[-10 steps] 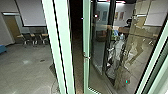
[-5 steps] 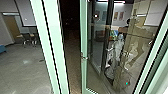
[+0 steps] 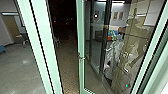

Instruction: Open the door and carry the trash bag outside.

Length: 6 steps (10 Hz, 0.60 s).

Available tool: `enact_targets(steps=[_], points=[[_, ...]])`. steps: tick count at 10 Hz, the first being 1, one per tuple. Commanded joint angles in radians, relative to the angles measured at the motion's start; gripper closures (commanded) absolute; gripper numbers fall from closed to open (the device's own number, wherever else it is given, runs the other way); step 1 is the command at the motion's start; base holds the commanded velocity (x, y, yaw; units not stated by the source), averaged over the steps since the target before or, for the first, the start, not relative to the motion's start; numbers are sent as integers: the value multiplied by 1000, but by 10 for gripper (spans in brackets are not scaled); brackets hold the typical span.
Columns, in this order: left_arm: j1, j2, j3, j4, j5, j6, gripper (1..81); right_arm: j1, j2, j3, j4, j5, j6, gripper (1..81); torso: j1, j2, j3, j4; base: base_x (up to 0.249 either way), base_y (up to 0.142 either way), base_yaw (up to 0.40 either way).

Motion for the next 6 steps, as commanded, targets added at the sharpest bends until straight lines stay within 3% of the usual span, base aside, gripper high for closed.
enact_targets(steps=[1, 6], points=[[-57, 0, 2, 8, 53, -1, 811, 37, 8, 3, -3, -59, -2, 10, 0, 0, 0, 0, 0, -95, 0], [-56, 0, 2, 8, 53, -1, 811, 37, 8, 3, -3, -58, -3, 10, 0, 0, 0, 0, 0, -95, 0]])
